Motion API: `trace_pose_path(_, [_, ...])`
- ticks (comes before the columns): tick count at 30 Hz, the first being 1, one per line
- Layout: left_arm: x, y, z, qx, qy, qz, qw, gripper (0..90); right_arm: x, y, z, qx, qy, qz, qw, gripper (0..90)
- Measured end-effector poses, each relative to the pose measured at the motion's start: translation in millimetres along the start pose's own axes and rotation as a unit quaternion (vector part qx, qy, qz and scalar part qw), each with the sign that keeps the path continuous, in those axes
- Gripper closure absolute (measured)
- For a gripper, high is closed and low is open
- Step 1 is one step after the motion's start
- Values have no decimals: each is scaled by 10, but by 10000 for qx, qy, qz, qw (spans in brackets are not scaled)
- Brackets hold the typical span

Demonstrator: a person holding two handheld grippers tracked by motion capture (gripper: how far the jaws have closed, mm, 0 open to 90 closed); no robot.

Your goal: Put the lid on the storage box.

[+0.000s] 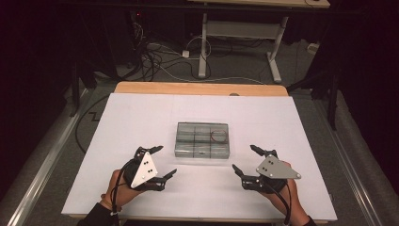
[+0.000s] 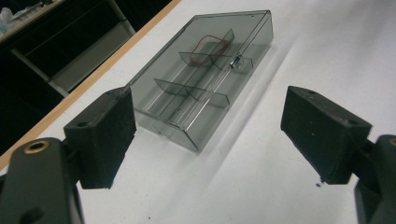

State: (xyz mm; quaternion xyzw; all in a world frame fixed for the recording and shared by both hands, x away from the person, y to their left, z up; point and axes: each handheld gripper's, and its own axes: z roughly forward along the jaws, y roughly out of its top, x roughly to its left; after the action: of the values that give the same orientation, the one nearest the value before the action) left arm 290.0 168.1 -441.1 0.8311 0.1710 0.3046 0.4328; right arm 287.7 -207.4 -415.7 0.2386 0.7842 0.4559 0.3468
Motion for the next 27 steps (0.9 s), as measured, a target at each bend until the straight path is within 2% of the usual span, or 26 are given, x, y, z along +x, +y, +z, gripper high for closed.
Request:
trace_pose_path(12, [5,-156,-102,129,100,26,9999,175,-47,-149,-86,151,-160,-69,9997,189])
trace_pose_path(19, [6,-252,-121,212,138,-51,9997,175,-82,-243,-115,244,-216,-72,9994,187])
trace_pose_path(21, [-10,-295,-112,289,120,-9,9995,175,-93,-276,-124,260,-233,-38,9994,187])
trace_pose_path(27, [-7,-462,-122,454,105,-137,9988,175,-165,-408,-159,347,-290,131,9989,186])
